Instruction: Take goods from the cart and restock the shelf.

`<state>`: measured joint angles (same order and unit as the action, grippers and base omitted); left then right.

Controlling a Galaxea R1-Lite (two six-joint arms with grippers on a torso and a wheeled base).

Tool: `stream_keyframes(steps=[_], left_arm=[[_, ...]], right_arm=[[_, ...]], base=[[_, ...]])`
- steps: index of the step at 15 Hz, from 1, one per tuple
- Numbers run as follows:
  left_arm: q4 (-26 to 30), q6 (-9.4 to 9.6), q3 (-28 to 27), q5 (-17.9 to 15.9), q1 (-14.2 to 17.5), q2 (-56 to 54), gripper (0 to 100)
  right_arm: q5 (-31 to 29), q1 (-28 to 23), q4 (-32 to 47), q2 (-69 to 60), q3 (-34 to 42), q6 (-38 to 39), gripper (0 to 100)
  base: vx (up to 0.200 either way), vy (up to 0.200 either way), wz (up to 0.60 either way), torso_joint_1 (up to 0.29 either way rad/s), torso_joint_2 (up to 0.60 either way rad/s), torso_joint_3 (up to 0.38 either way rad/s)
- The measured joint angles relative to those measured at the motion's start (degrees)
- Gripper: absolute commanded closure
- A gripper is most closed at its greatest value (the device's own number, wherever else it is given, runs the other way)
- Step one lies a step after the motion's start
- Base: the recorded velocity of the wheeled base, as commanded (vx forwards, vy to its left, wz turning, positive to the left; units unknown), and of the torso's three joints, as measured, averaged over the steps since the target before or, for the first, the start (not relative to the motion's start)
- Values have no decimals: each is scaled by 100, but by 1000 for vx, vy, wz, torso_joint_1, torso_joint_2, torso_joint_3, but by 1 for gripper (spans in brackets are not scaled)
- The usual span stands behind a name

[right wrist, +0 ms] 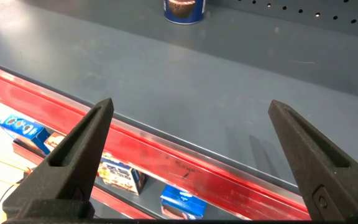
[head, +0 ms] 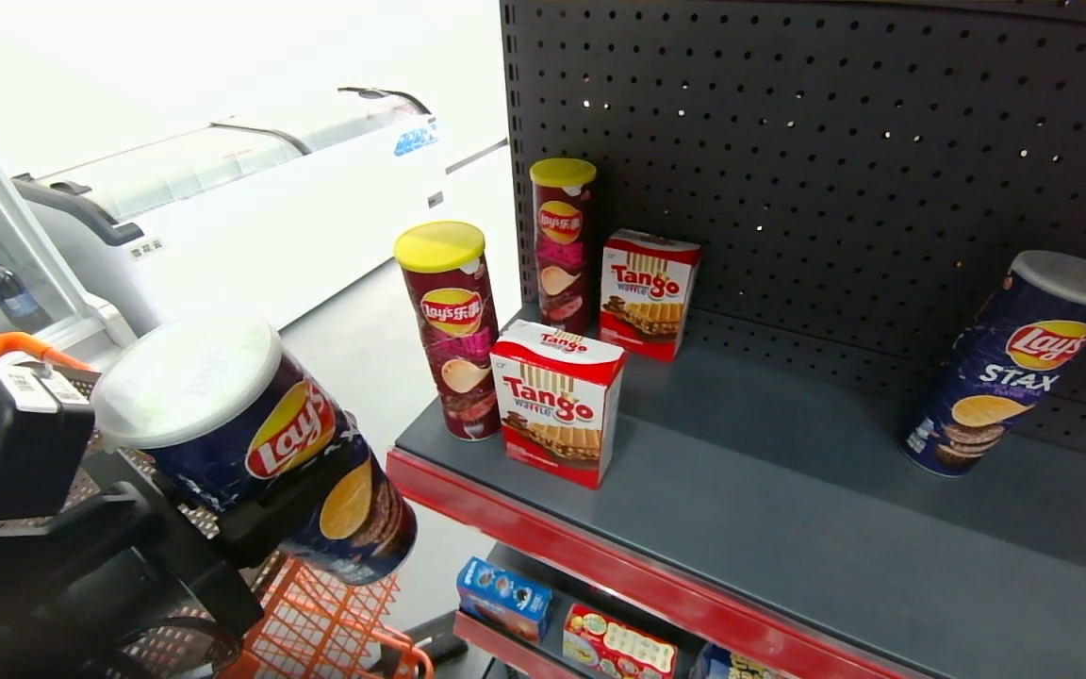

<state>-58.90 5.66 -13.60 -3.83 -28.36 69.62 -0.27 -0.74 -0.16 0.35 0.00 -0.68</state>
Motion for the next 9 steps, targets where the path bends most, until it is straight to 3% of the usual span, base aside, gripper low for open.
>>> stream_keyframes(steps=[3, 5, 7, 9], left_arm=[[496, -2, -15, -473, -33, -63, 100], [1202, -2, -74, -837, -37, -247, 100], [1775, -9, -304, -985, -39, -450, 100], [1837, -38, -455, -998, -210, -557, 100]], right_arm=[[0, -2, 2, 0, 0, 2, 0], [0, -7, 0, 0, 0, 0, 0], [5, -5, 0, 0, 0, -5, 0], [9, -5, 0, 0, 0, -11, 0]], base=[[0, 0, 0, 0, 0, 0], [0, 0, 0, 0, 0, 0], [0, 0, 0, 0, 0, 0], [0, 0, 0, 0, 0, 0]])
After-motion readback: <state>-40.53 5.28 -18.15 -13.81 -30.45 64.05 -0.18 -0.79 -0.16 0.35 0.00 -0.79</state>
